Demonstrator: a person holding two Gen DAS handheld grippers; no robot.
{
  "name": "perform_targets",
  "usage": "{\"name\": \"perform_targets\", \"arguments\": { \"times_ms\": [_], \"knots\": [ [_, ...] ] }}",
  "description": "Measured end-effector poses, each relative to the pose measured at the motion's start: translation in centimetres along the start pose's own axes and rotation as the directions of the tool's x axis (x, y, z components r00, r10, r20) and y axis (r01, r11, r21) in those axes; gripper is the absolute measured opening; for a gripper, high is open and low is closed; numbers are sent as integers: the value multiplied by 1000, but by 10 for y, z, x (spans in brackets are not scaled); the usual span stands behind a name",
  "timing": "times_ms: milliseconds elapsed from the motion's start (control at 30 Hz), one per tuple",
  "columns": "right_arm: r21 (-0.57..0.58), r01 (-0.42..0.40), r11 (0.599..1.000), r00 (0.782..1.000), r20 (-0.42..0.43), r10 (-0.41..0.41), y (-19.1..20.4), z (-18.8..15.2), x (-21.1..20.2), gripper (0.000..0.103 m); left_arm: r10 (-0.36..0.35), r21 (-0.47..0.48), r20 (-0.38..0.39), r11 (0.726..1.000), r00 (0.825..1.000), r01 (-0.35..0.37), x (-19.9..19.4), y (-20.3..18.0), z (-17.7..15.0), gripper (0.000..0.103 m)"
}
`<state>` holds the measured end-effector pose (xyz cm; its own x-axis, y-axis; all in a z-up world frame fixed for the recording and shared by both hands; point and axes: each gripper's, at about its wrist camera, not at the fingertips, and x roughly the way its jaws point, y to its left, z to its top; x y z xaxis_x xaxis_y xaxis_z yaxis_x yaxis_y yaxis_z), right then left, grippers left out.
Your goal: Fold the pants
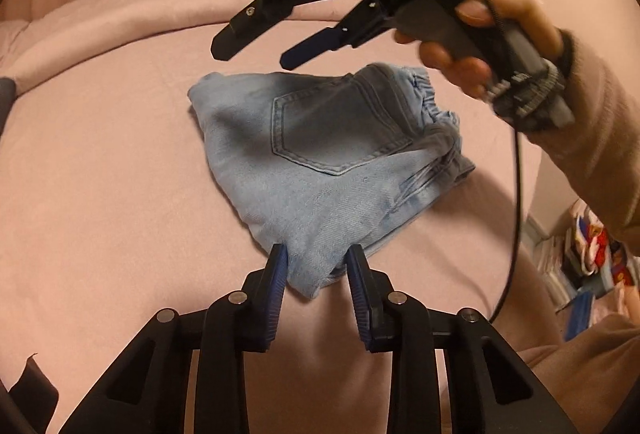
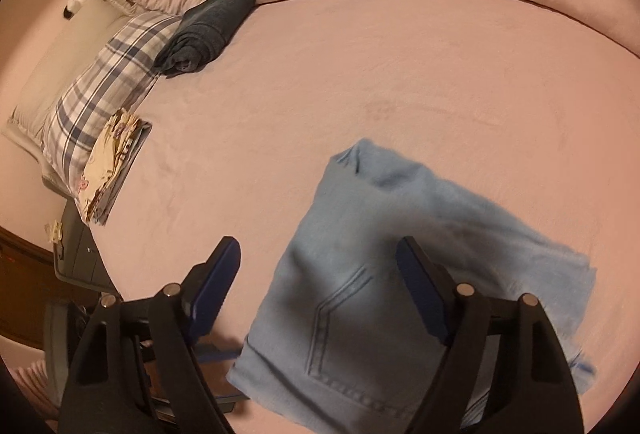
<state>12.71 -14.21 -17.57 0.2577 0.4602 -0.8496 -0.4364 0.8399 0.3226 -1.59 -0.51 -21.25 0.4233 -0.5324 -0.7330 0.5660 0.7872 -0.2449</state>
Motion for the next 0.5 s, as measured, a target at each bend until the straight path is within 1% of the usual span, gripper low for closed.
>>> {"name": "perform_targets", "arguments": {
  "times_ms": [133, 167, 200, 233, 267, 333, 367, 400, 433, 500],
  "knots": [
    [-35, 17, 999, 999, -40, -18, -2, 18, 10, 80, -44, -30, 14, 999, 999, 45, -4, 8, 0, 22],
    [-59, 29, 998, 998, -61, -32, 0, 23, 16, 80, -49, -41, 11, 998, 999, 49, -2, 9, 0, 17],
    [-82, 40, 996, 996, -78, -46, 1, 26, 23, 78, -56, -64, 3, 996, 998, 56, 1, 11, 0, 15],
    [-98, 55, 994, 994, -93, -65, 2, 29, 29, 77, -47, -69, -1, 997, 999, 47, 2, 11, 0, 13],
    [-111, 73, 991, 990, -113, -86, 1, 33, 36, 72, -40, -62, 1, 997, 999, 40, 1, 9, 1, 12],
    [-125, 98, 987, 983, -145, -116, 0, 38, 50, 48, -11, -30, 14, 999, 1000, 11, -6, 3, 0, 10],
    [-127, 95, 987, 979, -167, -116, -1, 38, 56, 35, -1, -29, 15, 1000, 1000, 1, -6, 2, -1, 10],
    [-138, 90, 986, 977, -178, -114, 1, 38, 60, 26, 10, -30, 14, 1000, 1000, -10, -6, 2, -2, 9],
    [-172, 102, 980, 976, -173, -132, 6, 37, 61, 20, 26, -25, 15, 999, 1000, -26, -7, -1, -3, 8],
    [-229, 129, 965, 974, -152, -166, 17, 36, 59, 15, 50, -11, 26, 999, 998, -50, -9, -7, -5, 8]
  ]
}}
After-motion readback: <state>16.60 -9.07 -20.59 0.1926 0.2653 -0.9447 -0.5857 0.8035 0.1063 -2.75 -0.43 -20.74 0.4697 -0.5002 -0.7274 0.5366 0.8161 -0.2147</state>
